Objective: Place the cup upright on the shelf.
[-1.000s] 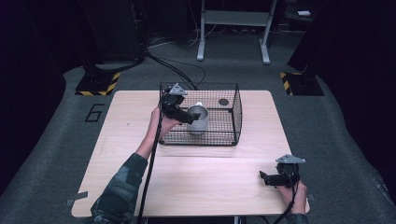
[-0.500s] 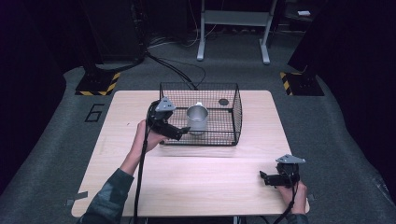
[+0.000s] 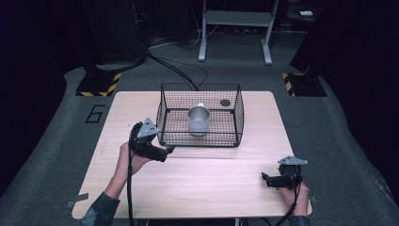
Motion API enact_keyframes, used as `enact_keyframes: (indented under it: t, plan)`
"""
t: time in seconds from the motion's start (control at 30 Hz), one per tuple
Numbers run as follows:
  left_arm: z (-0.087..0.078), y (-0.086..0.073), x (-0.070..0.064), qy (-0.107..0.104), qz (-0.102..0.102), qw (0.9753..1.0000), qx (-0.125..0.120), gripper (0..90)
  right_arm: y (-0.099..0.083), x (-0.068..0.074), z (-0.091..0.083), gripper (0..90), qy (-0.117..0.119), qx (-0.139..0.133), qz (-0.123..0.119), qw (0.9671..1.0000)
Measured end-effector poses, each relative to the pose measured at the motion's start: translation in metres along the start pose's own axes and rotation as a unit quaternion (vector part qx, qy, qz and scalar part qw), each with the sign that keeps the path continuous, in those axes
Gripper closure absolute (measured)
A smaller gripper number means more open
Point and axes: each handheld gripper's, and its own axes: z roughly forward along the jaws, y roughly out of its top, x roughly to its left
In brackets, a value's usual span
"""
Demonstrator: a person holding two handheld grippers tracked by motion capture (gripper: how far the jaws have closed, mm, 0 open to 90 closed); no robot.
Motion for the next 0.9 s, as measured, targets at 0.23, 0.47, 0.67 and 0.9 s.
enact_keyframes:
  t: [0.23,0.47,0.67,0.9]
  plan:
    - [-0.004,-0.044,-0.002,0.015,-0.019,0.9993,0.027,0.1,0.0,0.0,0.0,0.3,0.0,-0.001,-0.002,1.0]
    - [-0.003,-0.091,0.001,0.031,-0.059,0.9963,0.053,0.1,0.0,0.0,0.0,0.3,0.0,0.0,-0.001,1.0]
    - [-0.006,-0.119,0.009,0.056,-0.082,0.9923,0.074,0.1,0.0,0.0,0.0,0.3,0.0,0.0,-0.001,1.0]
    - [-0.004,-0.15,0.022,0.082,-0.12,0.9854,0.089,0.0,0.0,0.0,0.0,0.3,0.0,-0.001,-0.001,1.0]
